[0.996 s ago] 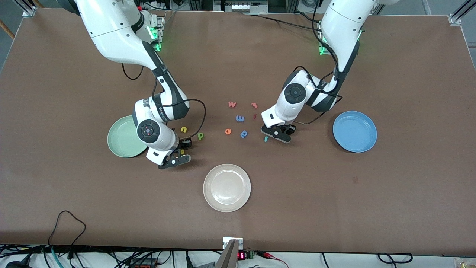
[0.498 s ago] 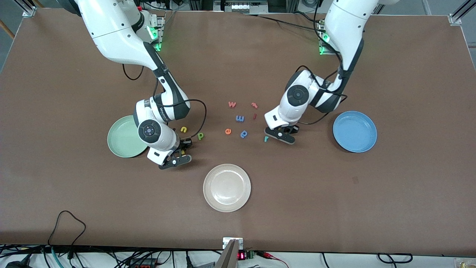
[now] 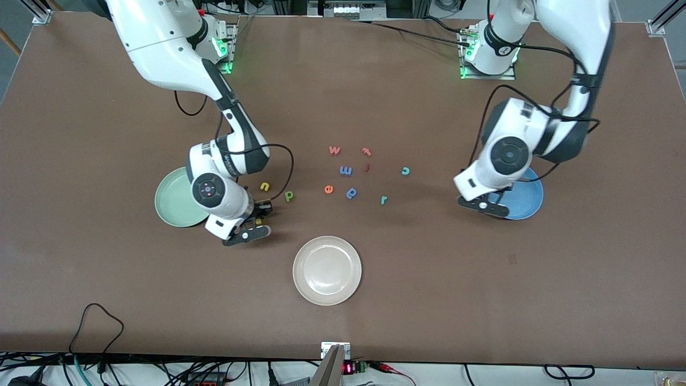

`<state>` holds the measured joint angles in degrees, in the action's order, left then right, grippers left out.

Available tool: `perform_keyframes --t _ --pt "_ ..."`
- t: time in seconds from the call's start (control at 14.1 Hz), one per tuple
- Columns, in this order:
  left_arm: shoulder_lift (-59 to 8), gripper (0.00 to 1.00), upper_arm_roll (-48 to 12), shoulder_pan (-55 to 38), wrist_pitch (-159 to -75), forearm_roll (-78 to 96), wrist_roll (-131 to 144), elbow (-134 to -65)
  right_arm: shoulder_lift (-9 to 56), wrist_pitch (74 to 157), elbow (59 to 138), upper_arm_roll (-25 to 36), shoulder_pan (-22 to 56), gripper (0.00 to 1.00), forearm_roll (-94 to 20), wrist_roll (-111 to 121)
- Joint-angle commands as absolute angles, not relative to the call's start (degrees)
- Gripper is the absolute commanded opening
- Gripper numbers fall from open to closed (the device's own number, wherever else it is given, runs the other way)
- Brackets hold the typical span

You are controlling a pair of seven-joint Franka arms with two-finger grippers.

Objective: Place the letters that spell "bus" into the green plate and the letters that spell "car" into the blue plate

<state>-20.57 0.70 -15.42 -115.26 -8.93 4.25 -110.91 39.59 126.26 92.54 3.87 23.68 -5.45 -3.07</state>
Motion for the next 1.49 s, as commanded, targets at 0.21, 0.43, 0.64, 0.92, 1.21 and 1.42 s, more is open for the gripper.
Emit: perform_keyframes --t 0.21,0.43,0.64,0.92,1.21,1.42 --pt "-23.6 0.16 -0.1 -11.6 -121.8 -10.2 2.8 -117.1 30.5 115.0 96.7 4.1 12.8 0.11 -5.4 3.5" --pt "-23.3 0.45 -0.1 -10.9 -124.9 -10.1 2.9 -120.1 30.1 116.2 101.3 4.2 11.3 0.12 -5.4 5.4" --pt "-22.0 1.00 -0.5 -11.2 -122.5 -10.0 3.9 -119.6 30.5 122.3 106.2 4.1 11.3 0.14 -5.4 5.4" --pt "-19.2 1.00 -6.4 -11.6 -115.9 -9.0 7.7 -117.1 30.1 122.4 106.5 4.2 11.3 1.00 -5.4 4.3" --pt "-20.8 1.00 -15.9 -11.8 -121.3 -5.7 20.4 -117.1 27.7 121.7 106.4 3.6 16.0 1.00 -5.5 -1.5" --pt "-24.8 0.93 -19.3 -13.6 -129.8 -8.8 19.0 -118.2 27.9 121.8 106.3 3.6 23.0 1.00 -6.2 -8.2"
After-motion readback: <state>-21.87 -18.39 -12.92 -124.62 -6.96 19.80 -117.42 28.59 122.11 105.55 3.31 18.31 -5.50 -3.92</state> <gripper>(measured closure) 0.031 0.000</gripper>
